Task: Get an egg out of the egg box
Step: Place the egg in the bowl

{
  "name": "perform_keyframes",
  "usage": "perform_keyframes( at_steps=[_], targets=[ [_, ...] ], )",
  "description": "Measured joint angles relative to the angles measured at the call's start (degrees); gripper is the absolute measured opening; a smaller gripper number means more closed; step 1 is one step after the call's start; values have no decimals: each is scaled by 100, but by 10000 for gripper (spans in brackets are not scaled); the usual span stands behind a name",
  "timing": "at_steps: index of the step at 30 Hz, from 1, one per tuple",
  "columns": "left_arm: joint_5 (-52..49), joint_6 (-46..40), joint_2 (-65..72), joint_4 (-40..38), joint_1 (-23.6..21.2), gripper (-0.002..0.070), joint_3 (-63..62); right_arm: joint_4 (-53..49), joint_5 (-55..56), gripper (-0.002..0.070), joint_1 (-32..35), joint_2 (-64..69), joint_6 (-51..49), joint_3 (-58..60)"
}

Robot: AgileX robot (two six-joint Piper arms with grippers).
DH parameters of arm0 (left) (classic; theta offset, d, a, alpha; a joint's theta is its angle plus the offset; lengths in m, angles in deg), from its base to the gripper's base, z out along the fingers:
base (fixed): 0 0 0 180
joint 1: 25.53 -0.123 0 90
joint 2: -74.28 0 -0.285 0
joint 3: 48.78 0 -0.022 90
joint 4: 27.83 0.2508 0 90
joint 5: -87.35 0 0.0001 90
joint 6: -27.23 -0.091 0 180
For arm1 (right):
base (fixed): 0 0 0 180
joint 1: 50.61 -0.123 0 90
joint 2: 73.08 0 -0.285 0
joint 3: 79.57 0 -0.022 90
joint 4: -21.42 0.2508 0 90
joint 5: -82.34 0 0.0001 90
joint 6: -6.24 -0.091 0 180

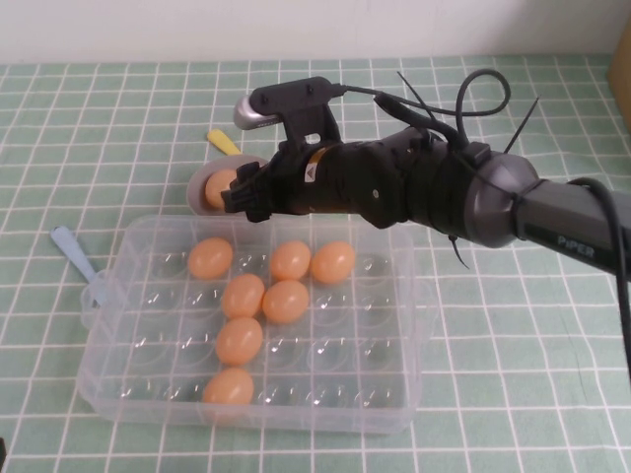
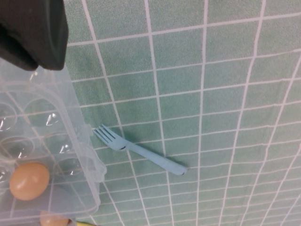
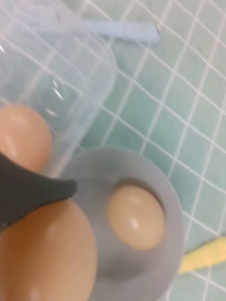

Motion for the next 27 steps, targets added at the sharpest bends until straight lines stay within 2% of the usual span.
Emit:
perform_keyframes(
  at_steps=[12, 27],
  targets=[
    [0, 0, 0, 0, 0, -4, 0, 0, -56, 426, 98, 737, 21, -829],
    [0, 0, 0, 0, 0, -4, 0, 0, -71, 426, 101, 1027, 283, -937]
  ],
)
